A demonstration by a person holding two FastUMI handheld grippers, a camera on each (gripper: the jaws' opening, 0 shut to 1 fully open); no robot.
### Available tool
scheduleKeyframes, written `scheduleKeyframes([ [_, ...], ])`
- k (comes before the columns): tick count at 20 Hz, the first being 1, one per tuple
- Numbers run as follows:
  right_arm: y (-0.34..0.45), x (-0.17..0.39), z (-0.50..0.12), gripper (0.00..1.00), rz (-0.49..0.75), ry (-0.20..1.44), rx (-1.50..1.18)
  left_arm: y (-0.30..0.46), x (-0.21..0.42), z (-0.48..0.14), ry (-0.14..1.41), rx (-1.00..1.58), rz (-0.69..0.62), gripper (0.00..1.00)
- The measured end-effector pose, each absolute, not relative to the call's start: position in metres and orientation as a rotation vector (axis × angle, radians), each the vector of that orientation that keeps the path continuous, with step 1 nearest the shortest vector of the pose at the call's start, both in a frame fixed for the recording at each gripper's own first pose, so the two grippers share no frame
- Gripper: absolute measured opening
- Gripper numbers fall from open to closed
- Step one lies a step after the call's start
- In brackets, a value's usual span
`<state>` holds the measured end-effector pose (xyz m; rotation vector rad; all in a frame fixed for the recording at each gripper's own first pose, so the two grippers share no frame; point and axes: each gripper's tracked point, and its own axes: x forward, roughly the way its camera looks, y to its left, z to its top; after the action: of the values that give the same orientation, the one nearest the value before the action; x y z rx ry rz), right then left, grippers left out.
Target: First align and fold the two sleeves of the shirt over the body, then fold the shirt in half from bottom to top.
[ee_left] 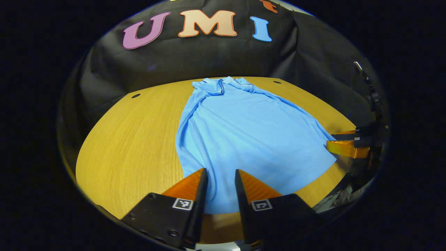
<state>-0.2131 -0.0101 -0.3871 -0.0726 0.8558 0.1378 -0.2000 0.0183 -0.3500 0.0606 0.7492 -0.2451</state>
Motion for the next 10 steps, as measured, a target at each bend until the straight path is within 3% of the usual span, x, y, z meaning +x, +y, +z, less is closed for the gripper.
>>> scheduleKeyframes([
  [1, -0.005, -0.216, -0.388, 0.34, 0.141, 0.854, -0.073, 0.015, -0.200, -0.350, 0.752, 0.045, -0.242, 0.36],
  [2, -0.005, -0.214, -0.388, 0.19, 0.133, 0.846, -0.088, 0.012, -0.200, -0.349, 0.757, 0.018, -0.234, 0.18],
  [3, -0.003, -0.215, -0.387, 0.06, 0.136, 0.850, -0.102, 0.013, -0.200, -0.348, 0.760, -0.013, -0.212, 0.10],
  [4, -0.001, -0.217, -0.390, 0.06, 0.140, 0.852, -0.104, 0.013, -0.200, -0.348, 0.768, -0.039, -0.205, 0.01],
  [5, -0.001, -0.216, -0.387, 0.02, 0.136, 0.856, -0.090, 0.012, -0.201, -0.348, 0.783, -0.064, -0.199, 0.01],
  [10, 0.004, -0.214, -0.384, 0.03, 0.120, 0.886, 0.028, 0.007, -0.199, -0.338, 0.812, -0.133, -0.212, 0.00],
])
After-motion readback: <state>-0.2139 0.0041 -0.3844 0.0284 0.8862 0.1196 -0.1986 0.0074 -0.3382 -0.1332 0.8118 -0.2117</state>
